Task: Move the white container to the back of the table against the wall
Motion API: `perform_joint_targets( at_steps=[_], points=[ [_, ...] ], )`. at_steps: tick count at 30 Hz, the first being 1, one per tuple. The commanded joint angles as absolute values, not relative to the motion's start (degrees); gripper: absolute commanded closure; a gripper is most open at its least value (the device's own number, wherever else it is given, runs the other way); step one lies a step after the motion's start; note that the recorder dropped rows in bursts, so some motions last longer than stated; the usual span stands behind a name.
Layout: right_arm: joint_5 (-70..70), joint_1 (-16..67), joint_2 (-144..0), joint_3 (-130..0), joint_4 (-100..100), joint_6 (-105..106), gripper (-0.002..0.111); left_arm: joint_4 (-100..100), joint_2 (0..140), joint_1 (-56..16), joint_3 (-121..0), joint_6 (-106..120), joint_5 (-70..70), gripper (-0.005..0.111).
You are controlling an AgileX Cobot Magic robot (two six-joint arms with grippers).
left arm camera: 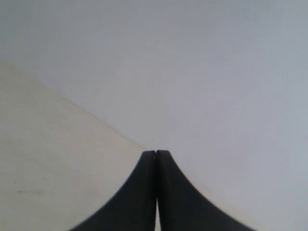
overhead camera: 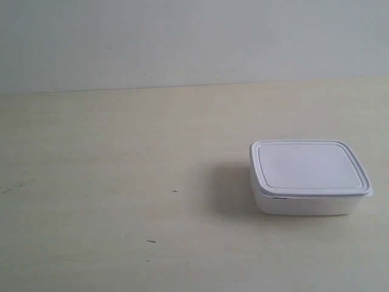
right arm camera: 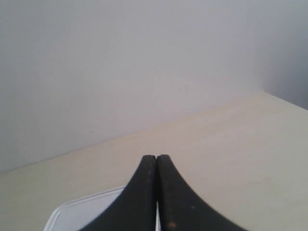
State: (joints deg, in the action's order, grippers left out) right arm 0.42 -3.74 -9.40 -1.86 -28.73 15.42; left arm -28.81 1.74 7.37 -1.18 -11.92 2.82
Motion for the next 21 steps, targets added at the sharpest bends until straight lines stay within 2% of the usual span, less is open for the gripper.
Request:
perform_joint_targets(
  at_steps=[1,4,5,8,10,15,21],
  points=[
    [7.3,-4.1,-18.6,-11.0,-26.9,15.2,0.108,-28.2,14.1,7.0,-11.0,-12.7,13.3,0.107],
    [12.3,-4.1,-32.6,-21.3,-25.9,15.2,0.108,-20.8,30.0,7.0,-23.6,-9.9,24.3,0.107],
    [18.4,-4.1,-40.9,-28.7,-24.8,15.4,0.108,-18.2,38.3,7.0,-32.2,-4.9,30.1,0.107],
    [28.8,-4.1,-55.1,-43.4,-25.1,15.2,0.108,-19.4,52.8,7.0,-49.5,4.2,38.2,0.107],
    [34.5,-4.1,-60.4,-49.4,-26.2,15.0,0.108,-24.1,58.7,7.0,-55.9,8.4,41.5,0.107],
    [42.7,-4.1,-65.5,-56.6,-30.3,15.0,0.108,-30.7,65.0,1.8,-59.5,11.7,42.9,0.107],
    [57.1,-4.1,-72.4,-64.1,-31.5,14.8,0.108,-30.8,70.9,-11.7,-59.5,10.4,40.8,0.107]
  ],
)
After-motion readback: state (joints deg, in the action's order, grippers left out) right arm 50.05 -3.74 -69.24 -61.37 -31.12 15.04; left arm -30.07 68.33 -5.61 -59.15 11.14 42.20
